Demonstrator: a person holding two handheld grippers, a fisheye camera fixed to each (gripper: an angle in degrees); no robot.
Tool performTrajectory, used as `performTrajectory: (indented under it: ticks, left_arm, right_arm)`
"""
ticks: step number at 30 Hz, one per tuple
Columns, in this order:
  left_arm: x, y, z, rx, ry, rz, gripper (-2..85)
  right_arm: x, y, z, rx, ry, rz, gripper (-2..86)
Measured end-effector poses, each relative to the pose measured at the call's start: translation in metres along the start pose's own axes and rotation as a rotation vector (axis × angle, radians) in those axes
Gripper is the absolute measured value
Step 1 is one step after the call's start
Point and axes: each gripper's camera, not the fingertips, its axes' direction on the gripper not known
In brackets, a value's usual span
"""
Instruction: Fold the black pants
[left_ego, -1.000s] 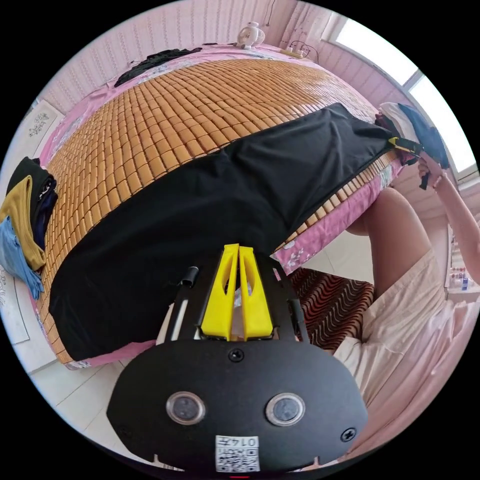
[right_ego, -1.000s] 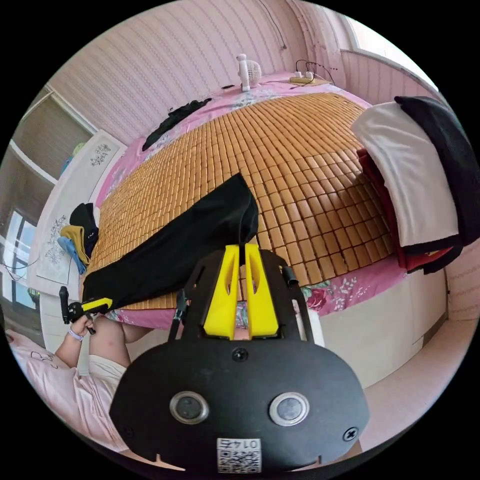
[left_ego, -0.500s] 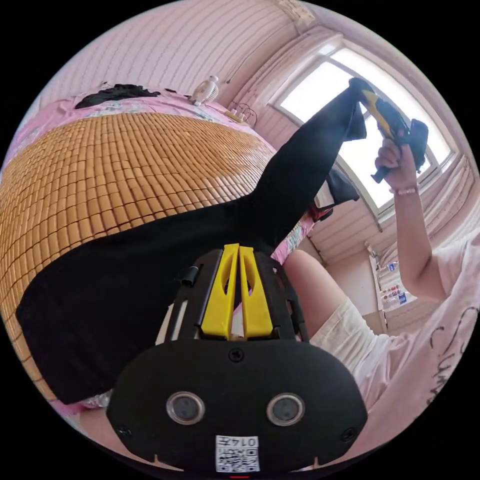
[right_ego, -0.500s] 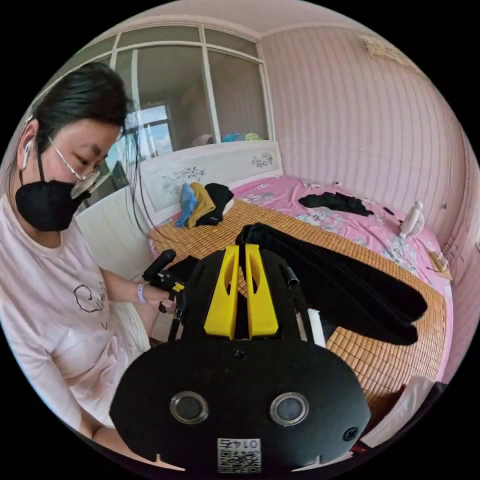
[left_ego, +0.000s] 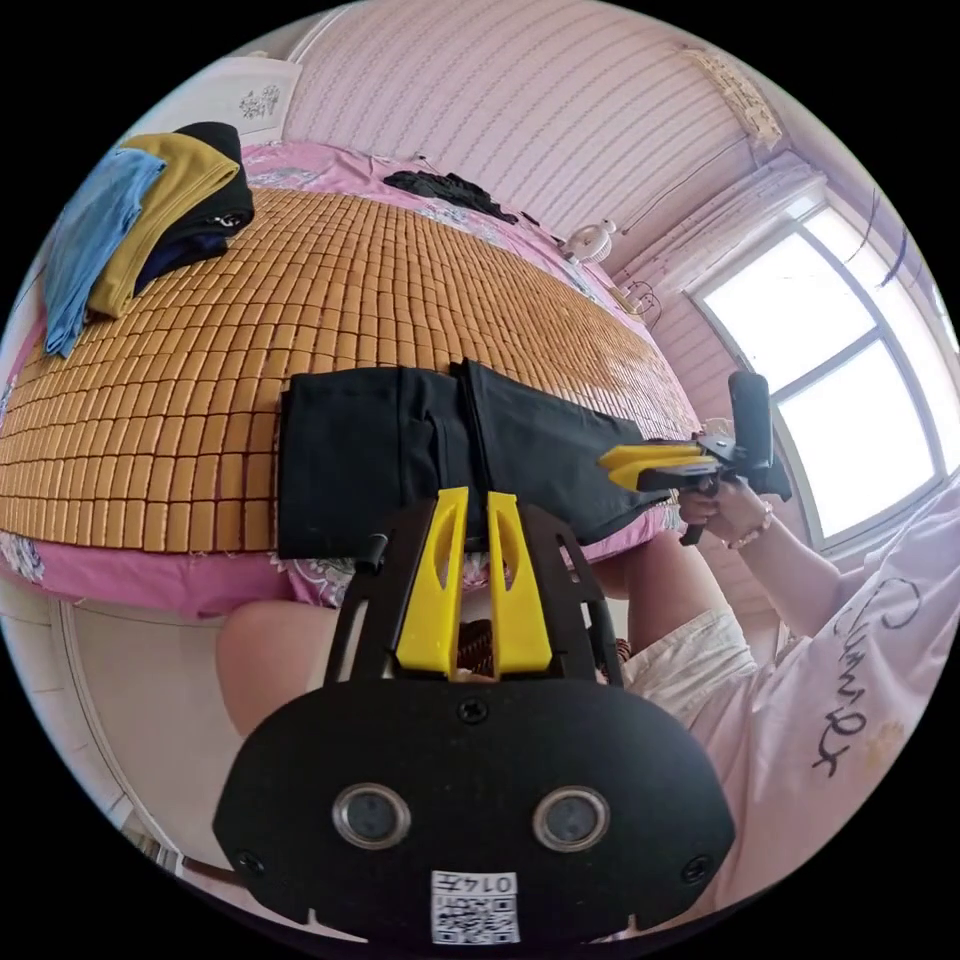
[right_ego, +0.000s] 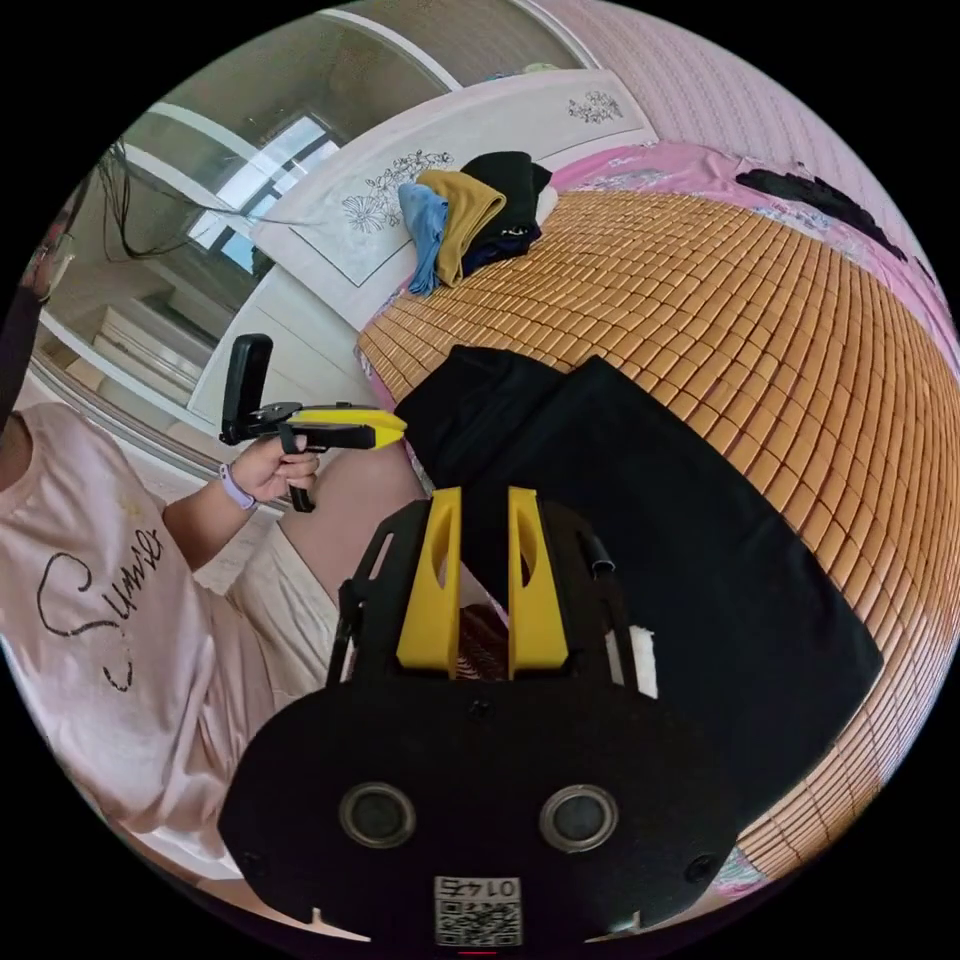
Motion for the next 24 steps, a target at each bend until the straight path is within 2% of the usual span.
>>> performTrajectory:
  ticks: [5, 8, 13, 14, 19, 24]
  left_arm:
    - [0.029, -0.005, 0.042, -0.054, -0.008, 0.104, 8.7]
    - [0.042, -0.004, 0.068, -0.146, -0.079, 0.163, 10.7]
    - [0.058, 0.013, 0.082, -0.121, -0.226, 0.192, 8.7]
    - [0.06, 0.016, 0.082, -0.113, -0.254, 0.201, 7.9]
    - [0.066, 0.02, 0.084, -0.133, -0.248, 0.251, 4.4]
    - [0.07, 0.026, 0.076, -0.115, -0.202, 0.227, 0.2]
  right_arm:
    - [0.0, -0.071, 0.047, -0.003, 0.289, -0.178, 11.1]
    - [0.007, -0.109, 0.087, -0.073, 0.335, -0.209, 11.6]
    - [0.023, -0.142, 0.147, -0.218, 0.313, -0.138, 11.3]
    - [0.021, -0.143, 0.15, -0.194, 0.332, -0.168, 10.6]
    - [0.03, -0.149, 0.155, -0.199, 0.227, -0.134, 4.2]
    - [0.031, -0.146, 0.133, -0.117, 0.176, -0.123, 2.3]
